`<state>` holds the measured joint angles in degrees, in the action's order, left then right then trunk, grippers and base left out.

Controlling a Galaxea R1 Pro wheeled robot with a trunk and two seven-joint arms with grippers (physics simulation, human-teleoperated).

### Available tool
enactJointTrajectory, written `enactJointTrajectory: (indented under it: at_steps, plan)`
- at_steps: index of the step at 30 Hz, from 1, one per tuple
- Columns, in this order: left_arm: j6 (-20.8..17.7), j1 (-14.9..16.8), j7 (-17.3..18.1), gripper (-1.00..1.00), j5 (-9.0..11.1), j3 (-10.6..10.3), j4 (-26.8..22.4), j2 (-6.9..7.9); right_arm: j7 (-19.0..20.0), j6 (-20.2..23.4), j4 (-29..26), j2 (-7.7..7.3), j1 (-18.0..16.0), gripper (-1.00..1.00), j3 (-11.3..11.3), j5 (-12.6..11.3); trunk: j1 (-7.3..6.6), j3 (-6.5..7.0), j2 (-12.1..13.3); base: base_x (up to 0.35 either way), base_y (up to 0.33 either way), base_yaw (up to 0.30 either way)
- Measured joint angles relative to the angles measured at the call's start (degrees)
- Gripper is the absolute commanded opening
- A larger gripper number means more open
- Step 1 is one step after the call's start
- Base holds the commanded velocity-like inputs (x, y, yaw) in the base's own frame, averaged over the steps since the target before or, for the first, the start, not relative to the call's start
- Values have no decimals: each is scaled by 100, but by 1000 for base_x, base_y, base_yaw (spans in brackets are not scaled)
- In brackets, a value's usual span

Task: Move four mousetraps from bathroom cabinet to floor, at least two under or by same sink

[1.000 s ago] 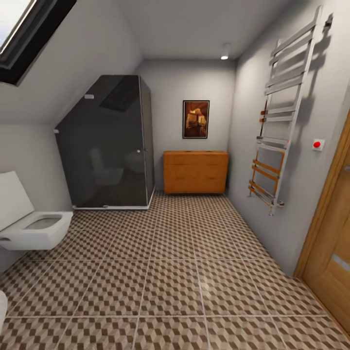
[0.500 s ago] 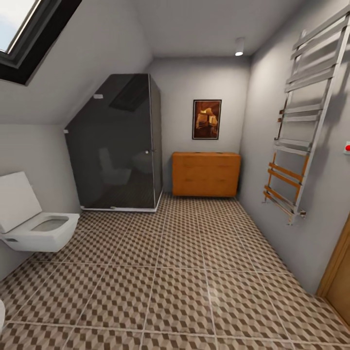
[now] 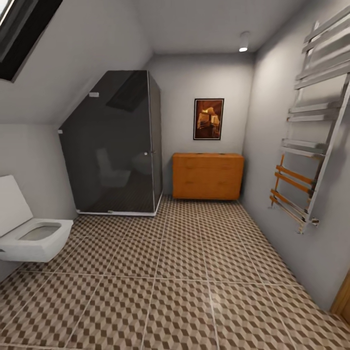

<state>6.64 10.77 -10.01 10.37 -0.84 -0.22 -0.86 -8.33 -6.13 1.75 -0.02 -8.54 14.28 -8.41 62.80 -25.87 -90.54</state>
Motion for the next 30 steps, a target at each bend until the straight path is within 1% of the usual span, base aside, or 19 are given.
enactJointTrajectory:
  at_steps: [6,18,30]
  plan:
    - [0,0,0,100,-1,0,0,0,0,-1,-1,-1,0,100,0,-11,0,0,0,324,0,-28]
    - [-1,1,1,100,-1,0,1,-4,0,0,-5,-5,-4,100,-1,-14,0,0,0,324,0,-164]
    - [0,0,0,100,2,0,0,-2,0,8,-5,-8,-2,100,-1,-14,0,0,0,324,0,-24]
